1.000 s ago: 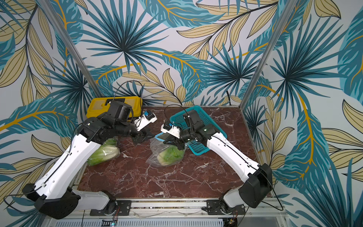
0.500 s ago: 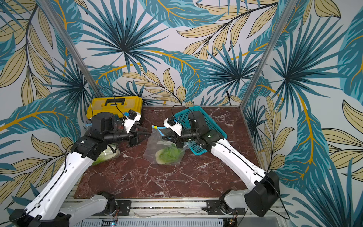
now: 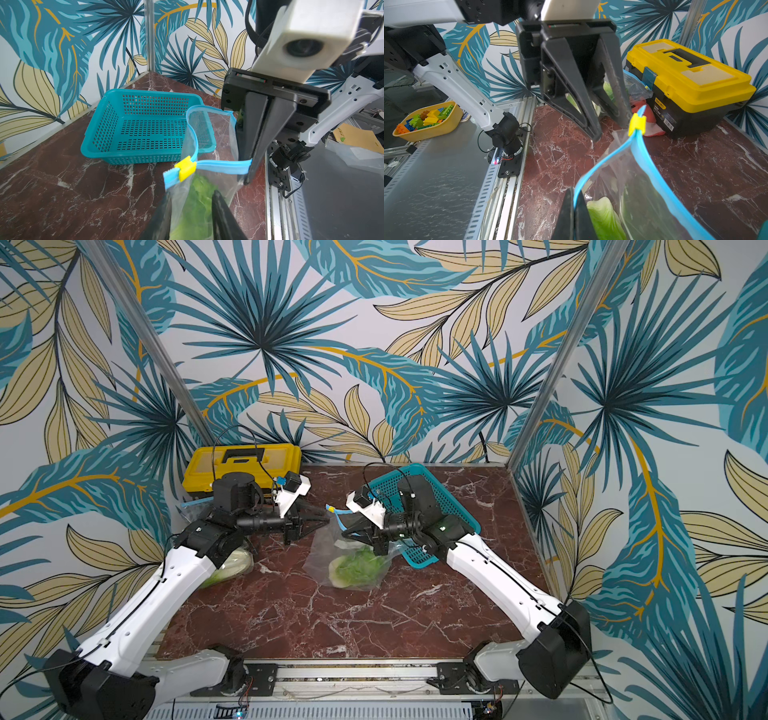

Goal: Put the chinese cabbages into a zipper bag and zip it
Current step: Adjust the zipper food storage bag at the center of the board.

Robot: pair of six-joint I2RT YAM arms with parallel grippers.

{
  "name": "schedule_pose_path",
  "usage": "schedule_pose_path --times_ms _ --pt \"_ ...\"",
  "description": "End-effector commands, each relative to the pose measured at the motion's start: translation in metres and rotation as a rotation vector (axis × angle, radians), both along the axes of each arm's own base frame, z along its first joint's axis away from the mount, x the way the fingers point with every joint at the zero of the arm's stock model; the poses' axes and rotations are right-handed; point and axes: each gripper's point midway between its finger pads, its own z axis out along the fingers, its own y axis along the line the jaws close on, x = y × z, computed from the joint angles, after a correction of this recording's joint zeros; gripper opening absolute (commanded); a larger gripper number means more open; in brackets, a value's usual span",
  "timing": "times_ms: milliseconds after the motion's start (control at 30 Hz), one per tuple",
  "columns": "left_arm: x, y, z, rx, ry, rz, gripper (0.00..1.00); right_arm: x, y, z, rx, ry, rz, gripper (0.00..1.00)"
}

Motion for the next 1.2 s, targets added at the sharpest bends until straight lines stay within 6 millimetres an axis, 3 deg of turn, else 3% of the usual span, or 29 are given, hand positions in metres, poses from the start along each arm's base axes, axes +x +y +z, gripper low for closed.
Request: schedule_pose_path --times_ms 0,167,333,433,600,833,1100,1167 --pt "-0.003 -0.004 0.003 -0.02 -0.033 -0.052 0.33 -0.007 0.002 -0.004 0.013 0.008 0.04 0.0" --pt "0.004 -0.004 -0.004 -0.005 -0.024 -0.039 0.35 -0.009 0.003 -0.006 0.018 0.019 0.056 0.0" --pt "0.021 0.013 -0.009 -0.011 0.013 0.017 0.42 -0.015 0.003 -0.006 0.025 0.033 0.081 0.0" --pt "0.011 0.001 -0.002 -0.062 0.042 -0.094 0.43 -0.015 0.003 -0.008 0.021 0.037 0.083 0.0" --pt "-0.007 -0.013 -0.01 -0.058 0.028 -0.178 0.42 -0.013 0.003 -0.01 0.019 0.038 0.08 0.0" --pt "-0.009 -0.014 0.007 -0.074 -0.007 -0.193 0.29 -0.015 0.002 -0.014 0.009 0.044 0.083 0.0" --pt "-0.016 -0.014 0.009 -0.091 0.0 -0.221 0.01 -0.013 0.001 -0.015 0.008 0.042 0.075 0.0" --pt "-0.019 -0.013 0.013 -0.09 -0.017 -0.217 0.0 -0.012 -0.001 -0.017 0.003 0.044 0.061 0.0"
